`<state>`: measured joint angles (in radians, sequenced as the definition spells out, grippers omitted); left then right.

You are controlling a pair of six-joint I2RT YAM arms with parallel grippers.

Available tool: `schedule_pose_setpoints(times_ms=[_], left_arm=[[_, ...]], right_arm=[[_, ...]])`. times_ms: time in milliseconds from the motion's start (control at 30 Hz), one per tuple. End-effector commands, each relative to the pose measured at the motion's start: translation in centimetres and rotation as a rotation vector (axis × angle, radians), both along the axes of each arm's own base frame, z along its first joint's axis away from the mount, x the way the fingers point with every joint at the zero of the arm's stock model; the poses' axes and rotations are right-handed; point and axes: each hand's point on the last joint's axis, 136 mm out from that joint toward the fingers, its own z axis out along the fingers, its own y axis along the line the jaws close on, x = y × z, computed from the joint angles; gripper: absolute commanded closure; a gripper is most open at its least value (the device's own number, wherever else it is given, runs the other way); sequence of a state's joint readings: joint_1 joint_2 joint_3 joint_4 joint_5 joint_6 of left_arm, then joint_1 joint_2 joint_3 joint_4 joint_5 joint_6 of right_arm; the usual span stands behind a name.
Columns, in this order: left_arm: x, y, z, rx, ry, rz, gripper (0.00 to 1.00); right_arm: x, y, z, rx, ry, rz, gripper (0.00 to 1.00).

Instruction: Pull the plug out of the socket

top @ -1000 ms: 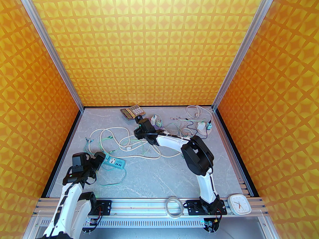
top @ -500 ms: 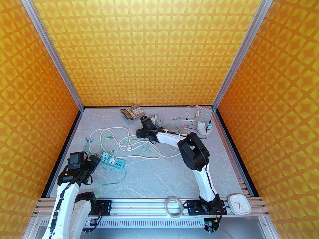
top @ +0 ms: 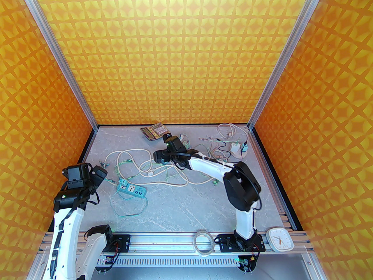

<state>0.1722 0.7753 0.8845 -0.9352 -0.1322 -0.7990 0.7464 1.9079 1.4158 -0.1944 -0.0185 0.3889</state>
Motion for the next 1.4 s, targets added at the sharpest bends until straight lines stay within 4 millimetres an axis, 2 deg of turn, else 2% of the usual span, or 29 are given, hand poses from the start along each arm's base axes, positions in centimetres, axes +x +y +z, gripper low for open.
schedule_pose_setpoints(times_ms=[0, 100, 267, 467, 633, 767, 1133, 1300, 1367], left_arm=[[0.7, -1.3, 1.0, 0.004, -0.024, -0.089, 0.03], [1.2, -2.6, 0.6, 0.004, -0.011, -0.148, 0.05], [2.8, -5.9, -1.4, 0.003, 0.061, -0.284, 0.07], [3.9, -8.9, -5.1, -0.007, 0.168, -0.285, 0.09], [4.5, -8.8, -8.6, 0.034, 0.316, -0.231, 0.12], [4.5, -8.9, -10.6, 0.047, 0.419, -0.188, 0.13], [5.6, -9.1, -12.3, 0.044, 0.502, -0.098, 0.22], [5.3, -9.2, -13.0, 0.033, 0.535, -0.082, 0.27], [5.1, -9.2, -12.9, 0.035, 0.542, -0.087, 0.34]], right_arm=[[-3.3, 1.7, 0.0, -0.002, -0.019, 0.079, 0.01], [-5.1, 2.9, 0.0, 0.022, -0.065, 0.124, 0.01], [-8.4, 4.3, -1.1, 0.041, -0.14, 0.231, 0.01], [-9.0, 3.6, -2.6, 0.028, -0.15, 0.214, 0.02], [-9.7, 3.2, -3.0, 0.009, -0.165, 0.216, 0.01], [-10.1, 3.2, -3.0, -0.009, -0.184, 0.222, 0.02], [-11.7, 4.5, -2.7, -0.031, -0.22, 0.271, 0.01], [-11.7, 4.4, -2.6, -0.035, -0.227, 0.273, 0.02], [-11.6, 4.3, -2.6, -0.037, -0.229, 0.269, 0.02]])
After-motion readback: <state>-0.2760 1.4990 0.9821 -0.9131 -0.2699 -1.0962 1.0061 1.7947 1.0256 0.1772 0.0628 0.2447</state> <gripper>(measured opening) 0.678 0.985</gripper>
